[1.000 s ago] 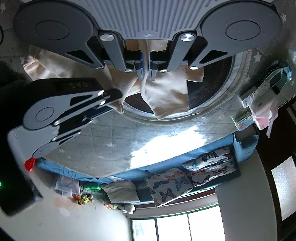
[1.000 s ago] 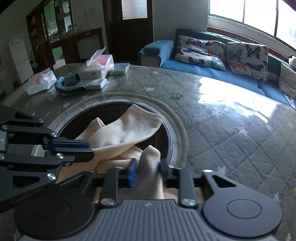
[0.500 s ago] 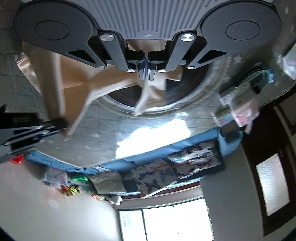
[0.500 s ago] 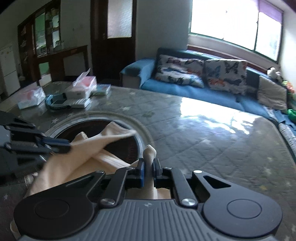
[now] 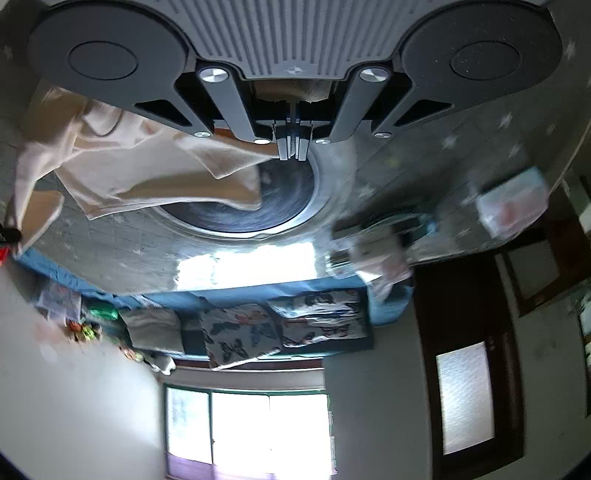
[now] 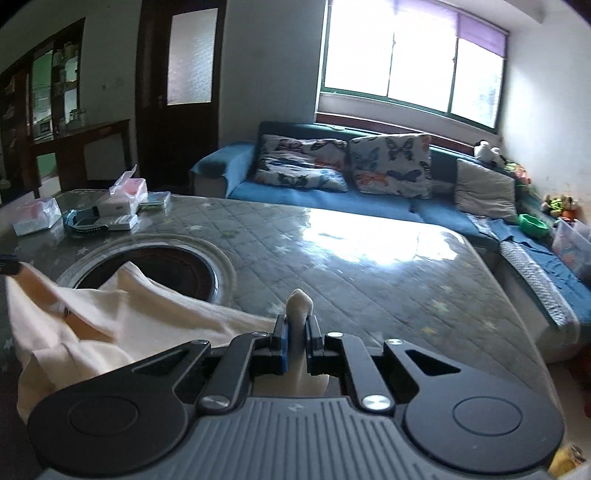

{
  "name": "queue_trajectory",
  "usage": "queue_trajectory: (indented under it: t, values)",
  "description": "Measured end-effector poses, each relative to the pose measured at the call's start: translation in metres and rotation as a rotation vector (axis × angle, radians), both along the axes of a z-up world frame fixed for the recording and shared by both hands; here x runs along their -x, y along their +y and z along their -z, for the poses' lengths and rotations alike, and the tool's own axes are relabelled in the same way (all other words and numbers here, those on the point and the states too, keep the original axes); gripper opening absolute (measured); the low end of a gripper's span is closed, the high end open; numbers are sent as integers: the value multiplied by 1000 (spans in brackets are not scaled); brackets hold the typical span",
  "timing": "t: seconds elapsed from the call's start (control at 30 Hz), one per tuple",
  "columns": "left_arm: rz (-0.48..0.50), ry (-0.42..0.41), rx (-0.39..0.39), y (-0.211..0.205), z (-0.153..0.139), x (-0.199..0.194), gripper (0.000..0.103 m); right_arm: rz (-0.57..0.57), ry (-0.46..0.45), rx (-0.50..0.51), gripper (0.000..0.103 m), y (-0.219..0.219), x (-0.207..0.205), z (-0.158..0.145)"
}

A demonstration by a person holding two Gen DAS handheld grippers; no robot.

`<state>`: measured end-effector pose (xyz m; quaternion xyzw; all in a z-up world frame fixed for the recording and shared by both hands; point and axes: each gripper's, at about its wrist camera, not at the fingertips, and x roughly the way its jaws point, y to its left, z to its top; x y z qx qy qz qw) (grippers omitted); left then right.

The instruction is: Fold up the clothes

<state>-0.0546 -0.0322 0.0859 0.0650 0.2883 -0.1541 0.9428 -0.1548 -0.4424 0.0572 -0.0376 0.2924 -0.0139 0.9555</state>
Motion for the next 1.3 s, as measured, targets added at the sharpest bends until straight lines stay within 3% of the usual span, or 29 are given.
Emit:
queue_trajectory:
  t: [0.33, 0.47, 0.63, 0.77, 0.87, 0.93, 1.1, 1.2, 1.3]
  values:
    - [-103, 96, -28, 59, 25, 27, 0, 105, 125, 21, 8, -29, 45, 30]
    - [-104, 110, -36, 68, 26, 33, 1, 131, 158, 22, 19, -34, 53, 38]
    - [33, 74, -45, 43, 17, 51, 4, 120, 120, 50, 20, -27, 61, 26]
    - [167, 92, -28, 5, 19, 61, 5, 85, 68, 76, 28, -13, 64, 14]
    - [281, 106, -21, -23, 23, 70, 16, 32, 59, 72, 31, -1, 61, 7]
    - [338, 114, -23, -39, 27, 75, 28, -21, 69, 60, 31, 8, 60, 7]
    - [438, 129, -37, -68, 36, 81, 29, -184, 142, 9, 31, 38, 55, 16]
    - [470, 152, -34, -74, 41, 78, 36, -271, 179, -11, 31, 56, 57, 23]
    - [483, 177, -52, -78, 49, 75, 36, -333, 216, -14, 31, 72, 59, 30]
